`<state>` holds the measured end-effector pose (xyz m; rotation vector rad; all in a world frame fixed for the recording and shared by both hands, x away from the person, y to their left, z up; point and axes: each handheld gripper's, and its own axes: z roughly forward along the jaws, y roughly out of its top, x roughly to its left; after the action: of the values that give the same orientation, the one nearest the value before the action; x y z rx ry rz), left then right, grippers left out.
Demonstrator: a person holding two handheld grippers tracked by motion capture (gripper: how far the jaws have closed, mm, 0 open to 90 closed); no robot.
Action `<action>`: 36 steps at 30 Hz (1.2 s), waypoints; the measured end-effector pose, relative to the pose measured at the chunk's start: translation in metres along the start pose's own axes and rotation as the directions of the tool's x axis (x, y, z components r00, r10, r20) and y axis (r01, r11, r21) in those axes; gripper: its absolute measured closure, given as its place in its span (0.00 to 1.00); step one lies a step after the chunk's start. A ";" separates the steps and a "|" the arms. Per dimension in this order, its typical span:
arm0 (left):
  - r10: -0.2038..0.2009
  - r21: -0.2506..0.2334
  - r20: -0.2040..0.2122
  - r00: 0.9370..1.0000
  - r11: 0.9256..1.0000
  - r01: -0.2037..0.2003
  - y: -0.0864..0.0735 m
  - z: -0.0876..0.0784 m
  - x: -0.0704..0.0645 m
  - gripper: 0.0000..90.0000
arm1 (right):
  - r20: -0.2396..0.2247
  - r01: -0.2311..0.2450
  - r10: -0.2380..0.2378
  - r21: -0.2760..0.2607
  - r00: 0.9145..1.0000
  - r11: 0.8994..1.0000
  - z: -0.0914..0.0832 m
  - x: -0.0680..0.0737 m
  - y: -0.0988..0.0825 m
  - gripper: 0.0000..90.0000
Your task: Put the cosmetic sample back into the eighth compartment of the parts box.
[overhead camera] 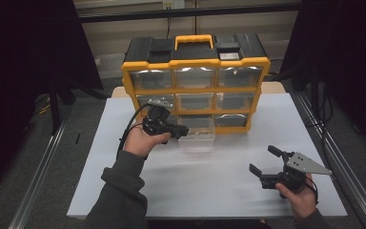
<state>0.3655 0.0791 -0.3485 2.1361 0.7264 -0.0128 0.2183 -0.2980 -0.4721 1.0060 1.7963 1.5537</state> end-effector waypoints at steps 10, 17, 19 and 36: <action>0.003 -0.005 -0.002 1.000 1.000 -0.003 0.004 0.002 0.004 0.90 | -0.001 -0.005 0.005 -0.004 1.000 1.000 0.000 0.000 0.000 0.02; 0.010 -0.010 -0.018 1.000 1.000 -0.011 0.005 0.006 0.007 0.90 | -0.002 -0.003 0.003 -0.006 1.000 1.000 -0.001 0.000 0.000 0.02; 0.008 -0.001 -0.032 0.999 1.000 -0.008 0.006 0.007 0.007 0.90 | 0.000 -0.005 0.005 -0.004 1.000 1.000 -0.001 0.000 0.000 0.02; 0.018 -0.011 -0.067 0.998 1.000 -0.019 0.013 0.014 0.010 0.90 | -0.004 -0.001 0.001 -0.005 1.000 1.000 -0.001 0.000 0.001 0.02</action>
<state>0.3838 0.0681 -0.3507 2.1410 0.7434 0.0729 0.2176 -0.2990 -0.4711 1.0018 1.7942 1.5614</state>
